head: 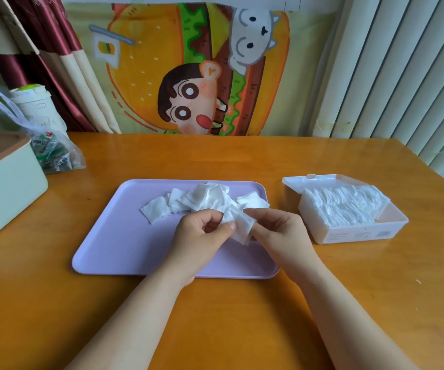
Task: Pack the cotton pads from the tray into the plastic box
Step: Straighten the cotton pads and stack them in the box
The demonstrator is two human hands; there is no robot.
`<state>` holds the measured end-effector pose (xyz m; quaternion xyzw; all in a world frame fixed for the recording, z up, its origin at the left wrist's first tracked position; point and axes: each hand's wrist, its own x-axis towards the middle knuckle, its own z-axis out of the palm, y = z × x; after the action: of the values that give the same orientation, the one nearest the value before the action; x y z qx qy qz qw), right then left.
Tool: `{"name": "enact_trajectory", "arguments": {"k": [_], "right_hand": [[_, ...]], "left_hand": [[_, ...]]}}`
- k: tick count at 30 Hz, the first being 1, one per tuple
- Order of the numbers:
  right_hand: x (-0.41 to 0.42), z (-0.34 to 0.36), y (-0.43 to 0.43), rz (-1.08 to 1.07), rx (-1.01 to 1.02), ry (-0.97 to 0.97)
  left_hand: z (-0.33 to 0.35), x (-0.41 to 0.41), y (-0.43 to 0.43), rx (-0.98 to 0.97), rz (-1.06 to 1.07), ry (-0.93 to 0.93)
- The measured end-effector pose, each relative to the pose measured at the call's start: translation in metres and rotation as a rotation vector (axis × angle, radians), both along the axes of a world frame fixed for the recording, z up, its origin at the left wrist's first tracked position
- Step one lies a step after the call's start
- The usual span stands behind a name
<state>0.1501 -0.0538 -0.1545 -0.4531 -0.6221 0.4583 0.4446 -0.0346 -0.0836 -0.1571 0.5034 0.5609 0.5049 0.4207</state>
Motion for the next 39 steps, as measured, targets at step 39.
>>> {"name": "enact_trajectory", "arguments": {"k": [39], "right_hand": [[0.007, 0.007, -0.004, -0.466, 0.067, -0.160]], "left_hand": [[0.008, 0.035, 0.058, -0.003, 0.020, 0.723]]}}
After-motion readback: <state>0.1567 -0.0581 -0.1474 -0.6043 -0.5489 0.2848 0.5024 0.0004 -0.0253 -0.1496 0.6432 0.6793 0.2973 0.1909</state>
